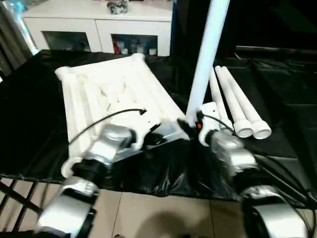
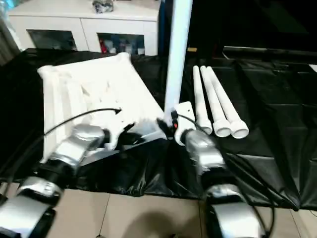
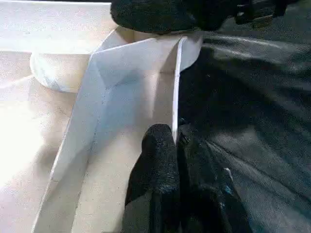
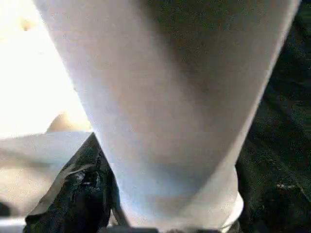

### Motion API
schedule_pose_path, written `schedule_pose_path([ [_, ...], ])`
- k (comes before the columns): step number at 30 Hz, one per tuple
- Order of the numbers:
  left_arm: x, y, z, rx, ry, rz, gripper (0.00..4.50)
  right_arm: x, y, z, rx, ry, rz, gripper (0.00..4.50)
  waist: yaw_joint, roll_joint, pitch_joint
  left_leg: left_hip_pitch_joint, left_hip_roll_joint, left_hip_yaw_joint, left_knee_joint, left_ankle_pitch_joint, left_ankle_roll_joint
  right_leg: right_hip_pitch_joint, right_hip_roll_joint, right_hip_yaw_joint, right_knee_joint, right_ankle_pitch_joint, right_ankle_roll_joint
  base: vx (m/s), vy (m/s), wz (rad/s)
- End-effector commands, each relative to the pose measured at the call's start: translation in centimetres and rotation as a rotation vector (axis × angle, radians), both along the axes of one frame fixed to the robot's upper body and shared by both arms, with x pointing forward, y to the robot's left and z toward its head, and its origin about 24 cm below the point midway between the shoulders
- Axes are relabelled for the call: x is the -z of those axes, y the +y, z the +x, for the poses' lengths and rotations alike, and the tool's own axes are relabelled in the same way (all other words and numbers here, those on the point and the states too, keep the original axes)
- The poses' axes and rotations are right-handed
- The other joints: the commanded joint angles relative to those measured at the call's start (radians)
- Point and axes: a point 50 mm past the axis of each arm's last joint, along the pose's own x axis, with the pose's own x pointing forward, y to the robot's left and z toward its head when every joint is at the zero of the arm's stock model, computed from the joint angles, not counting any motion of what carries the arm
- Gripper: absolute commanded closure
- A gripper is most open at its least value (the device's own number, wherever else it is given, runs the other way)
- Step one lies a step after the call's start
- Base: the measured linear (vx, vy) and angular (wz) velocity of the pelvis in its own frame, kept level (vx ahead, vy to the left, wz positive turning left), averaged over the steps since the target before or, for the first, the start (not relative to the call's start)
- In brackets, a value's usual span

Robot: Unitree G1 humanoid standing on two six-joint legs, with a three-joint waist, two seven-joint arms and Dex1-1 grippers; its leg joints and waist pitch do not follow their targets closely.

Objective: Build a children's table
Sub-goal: Rotate leg to tighten

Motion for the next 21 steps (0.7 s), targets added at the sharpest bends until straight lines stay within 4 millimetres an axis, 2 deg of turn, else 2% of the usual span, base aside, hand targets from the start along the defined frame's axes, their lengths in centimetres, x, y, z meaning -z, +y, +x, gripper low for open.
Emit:
schedule_pose_path([
  [1,-2.3,-3.3,0.5,0.060,-0.111,-0.067,4.50,1.6,4.6,-1.6,-0.154,0.072,0.048,1.75,-0.006,-0.005,-0.058,0.013,0.014,-0.018,-0.079,-0.371,0.029,0.031,-0.055,0.027,-0.105,-0.577,-0.091,0.000,0.000,0.00],
  [2,-2.3,-3.4,0.4,0.072,-0.113,-0.068,4.50,1.4,4.7,-1.6,-0.160,0.063,0.058,1.40,-0.005,-0.003,-0.060,0.011,0.016,-0.018,-0.081,-0.365,0.031,0.033,-0.056,0.029,-0.100,-0.550,-0.101,0.000,0.000,0.00],
  [3,-2.3,-3.4,0.4,0.072,-0.113,-0.068,4.50,1.4,4.7,-1.6,-0.160,0.063,0.058,1.40,-0.005,-0.003,-0.060,0.010,0.017,-0.018,-0.082,-0.360,0.032,0.034,-0.056,0.031,-0.097,-0.533,-0.108,0.000,0.000,0.00],
  [6,-2.3,-2.9,0.2,0.129,-0.120,-0.064,4.50,1.0,4.0,-1.5,-0.223,0.046,0.107,0.95,-0.001,-0.002,-0.062,0.008,0.019,-0.015,-0.084,-0.343,0.038,0.037,-0.056,0.039,-0.087,-0.457,-0.145,0.000,0.000,0.00],
  [7,-2.4,-2.5,0.0,0.157,-0.125,-0.063,4.50,0.9,3.7,-1.5,-0.250,0.041,0.113,0.95,-0.001,-0.004,-0.064,0.002,0.021,-0.014,-0.085,-0.323,0.042,0.041,-0.056,0.042,-0.080,-0.419,-0.159,0.000,0.000,0.00],
  [9,-2.3,-2.1,-0.2,0.194,-0.121,-0.058,4.50,0.8,3.2,-1.6,-0.294,0.030,0.092,0.60,-0.001,-0.005,-0.065,-0.002,0.021,-0.012,-0.083,-0.296,0.046,0.045,-0.057,0.046,-0.072,-0.377,-0.177,0.000,0.000,0.00],
  [10,-2.3,-2.0,-0.2,0.202,-0.120,-0.058,4.50,0.8,3.1,-1.6,-0.303,0.029,0.088,0.60,0.001,-0.006,-0.066,0.000,0.020,-0.009,-0.081,-0.289,0.052,0.045,-0.056,0.048,-0.071,-0.362,-0.186,0.000,0.000,0.00],
  [11,-2.2,-1.1,-0.8,0.288,-0.100,-0.048,4.50,0.8,2.0,-1.9,-0.405,0.020,0.039,0.60,0.004,-0.005,-0.067,0.000,0.021,-0.010,-0.080,-0.282,0.054,0.046,-0.058,0.048,-0.069,-0.353,-0.193,0.000,0.000,0.00],
  [13,-2.1,-0.6,-1.1,0.322,-0.089,-0.039,4.50,0.7,1.4,-2.2,-0.470,0.022,0.029,0.60,0.001,-0.004,-0.069,-0.010,0.023,-0.009,-0.079,-0.251,0.067,0.052,-0.058,0.050,-0.058,-0.308,-0.209,0.000,0.000,0.00],
  [14,-2.1,-0.1,-1.2,0.340,-0.073,-0.037,4.50,0.5,0.7,-2.4,-0.538,0.019,0.019,0.60,0.012,-0.001,-0.071,0.000,0.025,-0.003,-0.073,-0.229,0.076,0.049,-0.055,0.050,-0.058,-0.281,-0.221,0.000,0.000,0.00],
  [15,-2.1,0.1,-1.2,0.346,-0.065,-0.037,4.50,0.4,0.4,-2.6,-0.581,0.024,0.020,0.60,0.016,0.001,-0.073,0.004,0.027,-0.002,-0.073,-0.211,0.077,0.047,-0.055,0.052,-0.054,-0.250,-0.234,0.065,-0.023,0.08],
  [16,-2.1,0.2,-1.2,0.348,-0.062,-0.038,4.50,0.4,0.3,-2.7,-0.590,0.025,0.020,0.60,0.018,0.000,-0.077,0.002,0.029,-0.001,-0.071,-0.167,0.086,0.051,-0.050,0.052,-0.040,-0.163,-0.263,0.060,-0.011,0.05],
  [18,-2.2,0.9,-1.3,0.374,-0.029,-0.051,4.50,-0.1,-0.8,-3.2,-0.722,0.048,0.023,0.60,0.027,0.000,-0.079,-0.004,0.029,0.000,-0.067,-0.124,0.108,0.056,-0.048,0.051,-0.027,-0.079,-0.287,0.030,-0.005,0.03],
  [19,-2.2,1.1,-1.3,0.382,-0.021,-0.051,4.50,-0.2,-1.1,-3.4,-0.758,0.056,0.020,0.60,0.033,-0.002,-0.081,-0.002,0.030,0.001,-0.065,-0.108,0.122,0.056,-0.049,0.051,-0.023,-0.046,-0.297,0.000,0.000,0.00],
  [21,-2.2,1.5,-1.4,0.404,-0.005,-0.045,4.50,-0.2,-1.6,-3.7,-0.817,0.074,0.005,0.60,0.038,-0.002,-0.079,-0.001,0.030,0.001,-0.066,-0.112,0.126,0.056,-0.050,0.050,-0.023,-0.051,-0.304,0.000,0.000,0.00],
])
